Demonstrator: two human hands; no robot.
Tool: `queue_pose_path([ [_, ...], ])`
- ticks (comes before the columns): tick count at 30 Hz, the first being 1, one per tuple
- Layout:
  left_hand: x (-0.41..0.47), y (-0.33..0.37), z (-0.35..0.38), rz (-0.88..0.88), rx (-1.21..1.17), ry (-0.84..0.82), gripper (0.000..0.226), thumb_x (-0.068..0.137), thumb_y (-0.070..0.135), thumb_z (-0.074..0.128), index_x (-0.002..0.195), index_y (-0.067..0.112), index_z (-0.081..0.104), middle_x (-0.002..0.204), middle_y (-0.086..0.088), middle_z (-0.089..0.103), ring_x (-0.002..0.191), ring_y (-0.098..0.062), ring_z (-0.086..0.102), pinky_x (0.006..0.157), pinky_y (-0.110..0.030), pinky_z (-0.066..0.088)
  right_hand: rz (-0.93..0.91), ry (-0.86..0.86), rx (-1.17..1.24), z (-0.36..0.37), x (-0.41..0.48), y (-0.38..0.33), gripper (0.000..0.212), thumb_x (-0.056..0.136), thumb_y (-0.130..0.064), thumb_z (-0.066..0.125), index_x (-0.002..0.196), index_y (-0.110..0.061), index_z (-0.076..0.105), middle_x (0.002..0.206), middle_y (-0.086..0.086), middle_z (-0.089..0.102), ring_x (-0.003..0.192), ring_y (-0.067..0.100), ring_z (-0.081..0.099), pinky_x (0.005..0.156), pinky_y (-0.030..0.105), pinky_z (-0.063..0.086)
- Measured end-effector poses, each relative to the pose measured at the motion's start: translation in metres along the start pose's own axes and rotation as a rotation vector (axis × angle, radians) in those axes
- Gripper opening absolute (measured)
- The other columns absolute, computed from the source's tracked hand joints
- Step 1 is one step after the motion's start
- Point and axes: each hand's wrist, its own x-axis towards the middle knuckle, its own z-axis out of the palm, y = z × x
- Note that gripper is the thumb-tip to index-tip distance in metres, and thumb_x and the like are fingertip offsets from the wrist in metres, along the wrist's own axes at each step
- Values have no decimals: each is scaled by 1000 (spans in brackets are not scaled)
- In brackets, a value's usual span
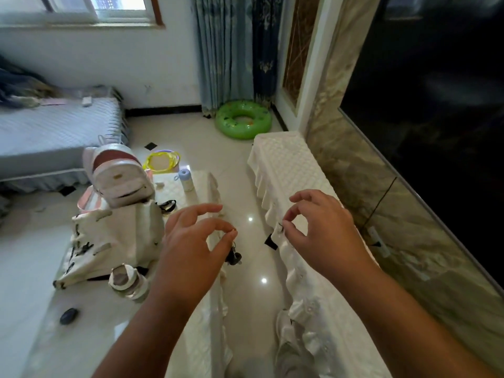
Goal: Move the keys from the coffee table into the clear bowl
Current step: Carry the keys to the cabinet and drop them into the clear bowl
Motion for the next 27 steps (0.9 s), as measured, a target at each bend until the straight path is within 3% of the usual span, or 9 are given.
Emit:
queue_pose_path([
  [4,32,-4,7,-19,28,2,7,80,43,69,86,39,72,122,25,54,124,-8,39,98,-35,32,-31,10,67,14,40,8,6,86,-41,67,86,-39,62,123,-15,57,113,7,51,91,33,39],
  [9,84,1,26,-53,47,41,6,79,35,76,82,38,72,119,22,57,120,-12,44,98,-28,32,-82,-16,143,25,104,29,8,84,-42,67,82,-41,59,122,-17,56,114,6,48,89,32,34],
  [14,147,9,46,-65,76,71,5,77,36,76,80,37,73,119,22,58,117,-17,51,96,-45,44,-93,-33,178,26,176,60,7,84,-42,66,82,-41,60,123,-17,55,116,7,47,92,34,35],
  [21,218,17,90,-97,107,137,5,79,39,76,83,38,73,120,22,58,117,-16,48,87,-45,51,-123,-60,201,22,259,100,8,84,-41,67,81,-40,59,122,-16,55,115,9,47,91,35,35],
  [27,261,19,114,-120,82,152,7,77,35,78,81,38,72,117,20,60,116,-16,48,88,-47,49,-131,-78,220,19,307,121,6,83,-39,67,81,-38,62,122,-17,54,116,9,47,93,38,38],
])
